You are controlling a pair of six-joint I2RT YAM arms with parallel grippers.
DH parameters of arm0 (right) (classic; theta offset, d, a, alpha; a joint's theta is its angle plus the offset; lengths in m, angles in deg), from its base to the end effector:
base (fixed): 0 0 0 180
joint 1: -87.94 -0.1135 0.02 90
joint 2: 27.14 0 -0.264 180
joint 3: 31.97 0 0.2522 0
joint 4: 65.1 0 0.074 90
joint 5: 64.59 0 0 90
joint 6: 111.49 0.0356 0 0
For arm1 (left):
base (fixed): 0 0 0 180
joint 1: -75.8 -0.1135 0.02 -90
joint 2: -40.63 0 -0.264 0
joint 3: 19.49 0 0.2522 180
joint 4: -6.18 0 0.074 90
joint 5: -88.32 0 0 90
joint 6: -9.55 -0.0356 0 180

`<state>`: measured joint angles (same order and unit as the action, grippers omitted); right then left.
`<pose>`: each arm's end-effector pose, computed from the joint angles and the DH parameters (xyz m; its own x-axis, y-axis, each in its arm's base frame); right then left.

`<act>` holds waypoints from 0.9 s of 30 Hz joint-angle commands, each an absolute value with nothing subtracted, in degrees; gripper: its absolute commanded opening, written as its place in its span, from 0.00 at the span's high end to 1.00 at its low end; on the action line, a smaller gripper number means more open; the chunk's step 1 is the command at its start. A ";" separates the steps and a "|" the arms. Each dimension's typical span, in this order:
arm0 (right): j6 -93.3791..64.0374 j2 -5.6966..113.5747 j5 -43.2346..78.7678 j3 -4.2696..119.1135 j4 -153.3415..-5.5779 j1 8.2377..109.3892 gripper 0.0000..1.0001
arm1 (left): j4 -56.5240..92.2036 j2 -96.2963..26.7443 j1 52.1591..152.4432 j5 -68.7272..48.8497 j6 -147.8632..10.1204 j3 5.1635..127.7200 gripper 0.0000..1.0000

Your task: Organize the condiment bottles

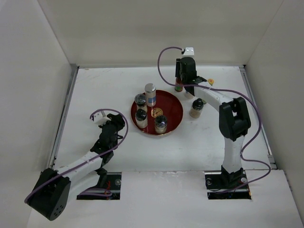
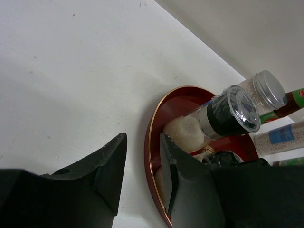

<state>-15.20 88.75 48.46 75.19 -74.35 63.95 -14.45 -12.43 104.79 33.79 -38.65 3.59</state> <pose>0.4498 0.1849 0.2798 -0.2840 -0.0161 -0.9587 -0.0028 0.9999 -0.0159 0.1687 -0.0699 0.1817 -0.0352 -0.6011 -0.7984 -0.1738 0.7904 -0.5874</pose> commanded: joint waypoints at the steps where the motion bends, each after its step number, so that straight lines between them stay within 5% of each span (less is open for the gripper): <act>1: -15.16 82.47 49.67 76.36 -63.57 62.94 0.73 | -17.41 -12.63 104.85 32.95 -38.26 4.12 0.68; 16: -15.86 72.18 49.23 68.19 -60.94 56.26 0.73 | -17.76 -14.30 104.06 31.37 -37.91 4.47 0.68; 27: -15.24 76.65 48.70 68.10 -59.53 51.08 0.73 | -18.03 -13.86 103.97 30.84 -37.74 4.29 0.67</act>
